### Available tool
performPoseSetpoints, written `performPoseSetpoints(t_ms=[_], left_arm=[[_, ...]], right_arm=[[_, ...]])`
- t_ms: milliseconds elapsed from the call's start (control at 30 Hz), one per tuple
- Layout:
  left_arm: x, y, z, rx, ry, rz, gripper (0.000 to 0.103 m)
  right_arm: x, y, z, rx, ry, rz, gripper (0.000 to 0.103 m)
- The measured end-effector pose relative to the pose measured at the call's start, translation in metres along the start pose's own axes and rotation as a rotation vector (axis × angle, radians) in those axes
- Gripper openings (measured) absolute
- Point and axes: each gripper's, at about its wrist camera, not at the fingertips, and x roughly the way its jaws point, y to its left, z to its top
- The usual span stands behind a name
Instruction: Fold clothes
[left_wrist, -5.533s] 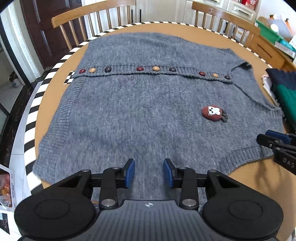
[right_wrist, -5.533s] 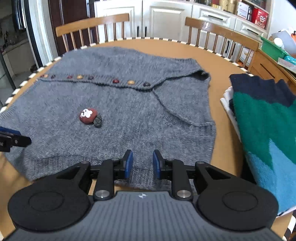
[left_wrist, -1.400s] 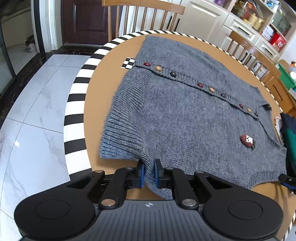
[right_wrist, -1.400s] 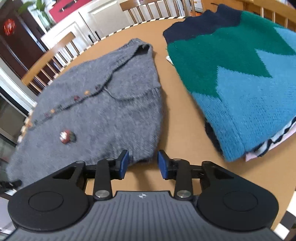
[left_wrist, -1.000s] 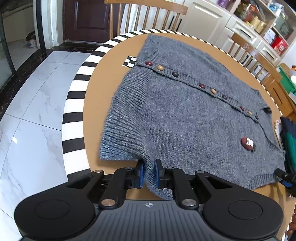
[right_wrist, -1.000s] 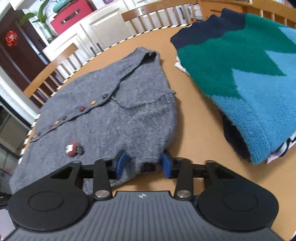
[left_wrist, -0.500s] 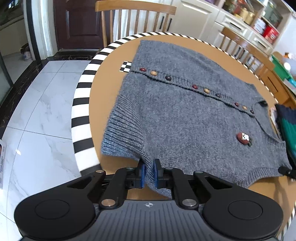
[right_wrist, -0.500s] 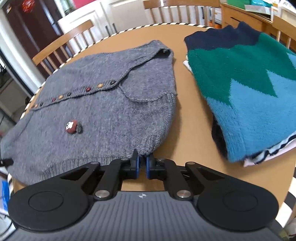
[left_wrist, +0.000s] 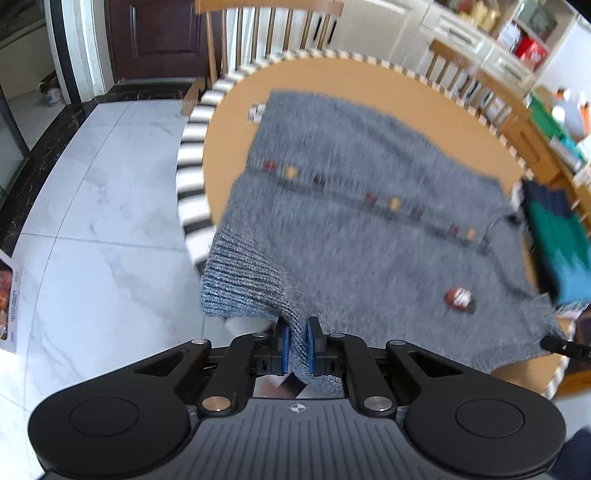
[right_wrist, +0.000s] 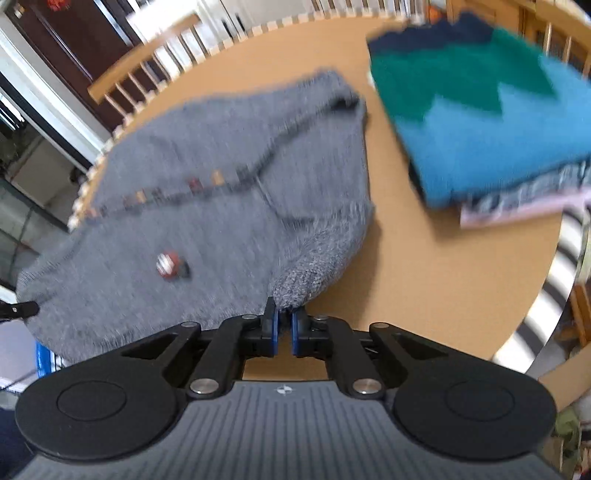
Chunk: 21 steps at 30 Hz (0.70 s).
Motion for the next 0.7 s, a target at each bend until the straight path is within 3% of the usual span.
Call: performPoseSetpoints(t_ms=[167,333,533,700], left_arm=[[-0.009,-0.022,0.07,0.047,-0.12,-0.02,0.006],[0.018,-0.04,0.15,0.074,-0.197,-0.021,0.005],[0.098,-0.034,0.234,-0.056,-0.172,0.044,0.005],[0.174,-0.031,0.272,-0.114,-0.103,0.096,0.005]], right_arm=[[-0.016,0.017,0.066,-0.027,-0.094,0.068,0.006],[0.005,0.023,0.136,-0.037,-0.165,0.064,0.006],[0.066,0.008,0.209,0.101,-0.13,0.005,0.006],[0.135,0.0,0.246,0.148,-0.061,-0.116,0.006]])
